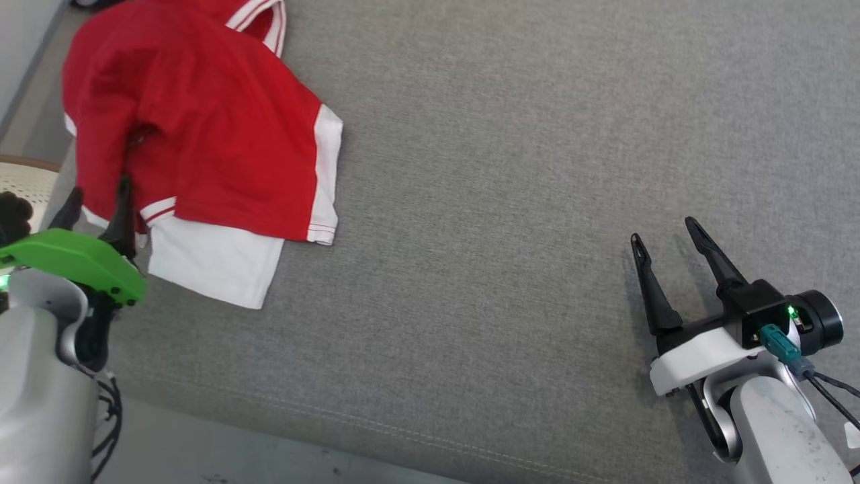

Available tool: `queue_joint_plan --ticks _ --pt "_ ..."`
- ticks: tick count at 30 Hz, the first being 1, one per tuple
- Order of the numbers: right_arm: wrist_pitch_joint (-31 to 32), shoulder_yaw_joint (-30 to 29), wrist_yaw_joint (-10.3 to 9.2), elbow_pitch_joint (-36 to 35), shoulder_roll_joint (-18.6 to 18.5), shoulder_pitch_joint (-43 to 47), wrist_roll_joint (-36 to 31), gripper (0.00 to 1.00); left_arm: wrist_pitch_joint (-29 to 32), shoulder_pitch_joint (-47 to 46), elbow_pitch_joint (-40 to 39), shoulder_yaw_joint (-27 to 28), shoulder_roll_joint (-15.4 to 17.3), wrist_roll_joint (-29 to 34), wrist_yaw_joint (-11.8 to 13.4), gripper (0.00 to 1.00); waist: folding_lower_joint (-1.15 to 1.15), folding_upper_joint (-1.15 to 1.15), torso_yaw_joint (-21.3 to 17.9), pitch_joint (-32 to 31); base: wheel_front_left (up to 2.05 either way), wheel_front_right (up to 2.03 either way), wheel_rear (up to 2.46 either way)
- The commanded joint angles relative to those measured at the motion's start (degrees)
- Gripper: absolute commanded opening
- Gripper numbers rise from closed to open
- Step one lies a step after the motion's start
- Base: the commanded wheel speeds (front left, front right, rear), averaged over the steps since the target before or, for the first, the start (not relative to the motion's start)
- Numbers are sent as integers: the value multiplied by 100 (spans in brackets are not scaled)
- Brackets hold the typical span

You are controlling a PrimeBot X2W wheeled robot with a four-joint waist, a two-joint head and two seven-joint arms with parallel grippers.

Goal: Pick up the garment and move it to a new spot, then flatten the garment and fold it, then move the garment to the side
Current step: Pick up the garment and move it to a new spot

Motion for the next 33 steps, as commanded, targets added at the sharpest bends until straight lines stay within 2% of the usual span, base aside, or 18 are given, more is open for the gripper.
queue_joint_plan --ticks 1,5,7,10,12,13,14,15,24,29,33 --pt "-18 -6 -2 -20 -44 -76 3 100 0 -134 103 -14 178 -19 9 100 0 0 -472 520 0 0 0" --pt "-18 -1 -3 -54 -66 -115 19 100 114 -366 548 -139 285 -254 9 100 0 0 -606 646 0 0 0" --pt "-18 11 -2 -82 -51 -119 11 100 26 -467 871 -113 433 -193 74 100 0 0 -652 689 0 0 0" --pt "-18 22 -2 -121 -43 -117 -9 100 -75 -610 1267 -69 387 -259 96 100 0 0 -704 728 0 0 0" --pt "-18 33 -2 -138 -37 -108 -19 100 -209 -706 1483 -77 490 -190 128 100 0 0 -722 742 0 0 0" --pt "-18 41 -2 -141 -38 -99 -22 100 -268 -741 1607 -39 504 -216 164 82 0 0 -726 741 0 0 0" --pt "-18 38 -3 -145 -41 -89 -24 100 -327 -771 1717 -29 536 -207 186 30 0 0 -727 738 0 0 0" --pt "-18 27 -3 -145 -45 -73 -26 100 -366 -804 1823 -58 554 -158 202 0 0 0 -719 722 0 0 0" --pt "-18 27 -2 -43 133 146 48 100 -315 -1055 2324 -211 681 -58 154 0 0 0 -556 303 0 0 0" --pt "-18 30 -2 28 301 252 113 100 -431 -1252 2085 -352 938 93 123 0 0 0 -493 -40 0 0 0" --pt "-18 26 -2 63 407 339 164 100 -502 -1341 1775 -447 998 182 114 0 0 0 -500 -266 0 0 0"
